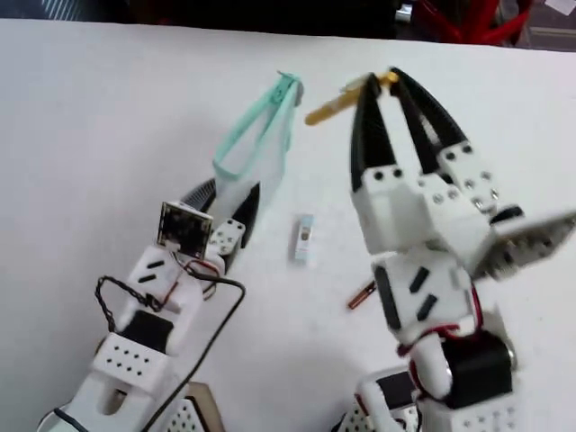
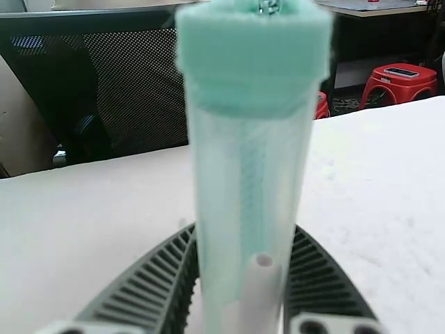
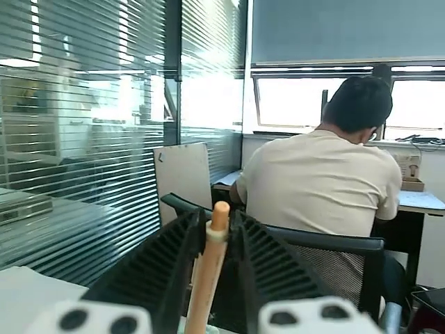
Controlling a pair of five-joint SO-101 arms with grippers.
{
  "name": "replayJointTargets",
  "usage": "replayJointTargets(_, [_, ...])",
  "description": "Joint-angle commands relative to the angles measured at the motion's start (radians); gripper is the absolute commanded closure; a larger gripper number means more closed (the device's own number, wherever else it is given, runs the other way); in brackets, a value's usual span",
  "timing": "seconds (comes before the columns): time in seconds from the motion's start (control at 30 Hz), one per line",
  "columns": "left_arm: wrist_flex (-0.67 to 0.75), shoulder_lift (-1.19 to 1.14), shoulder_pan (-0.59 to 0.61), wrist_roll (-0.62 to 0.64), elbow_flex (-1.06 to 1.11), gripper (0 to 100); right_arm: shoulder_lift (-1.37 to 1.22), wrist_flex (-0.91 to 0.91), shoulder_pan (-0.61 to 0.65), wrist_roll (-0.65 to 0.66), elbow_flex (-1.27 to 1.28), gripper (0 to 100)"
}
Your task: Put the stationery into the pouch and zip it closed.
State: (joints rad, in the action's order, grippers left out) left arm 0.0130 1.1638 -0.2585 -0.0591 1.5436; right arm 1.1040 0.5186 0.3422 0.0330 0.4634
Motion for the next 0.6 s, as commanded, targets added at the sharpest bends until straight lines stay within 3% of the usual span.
replayJointTargets(0.0, [0.017,0.007,-0.008,-0.009,-0.005,82,-0.077,-0.105,0.067,0.003,-0.037,98.1])
replayJointTargets(0.1, [0.017,0.007,-0.008,-0.009,-0.005,82,-0.148,-0.176,0.131,0.06,-0.038,98.1])
replayJointTargets(0.3, [0.018,0.007,-0.008,-0.009,-0.005,82,-0.219,-0.226,0.3,0.359,-0.035,98.1])
replayJointTargets(0.57, [0.018,0.007,-0.008,-0.009,-0.005,82,-0.219,-0.102,0.323,0.364,-0.04,98.1])
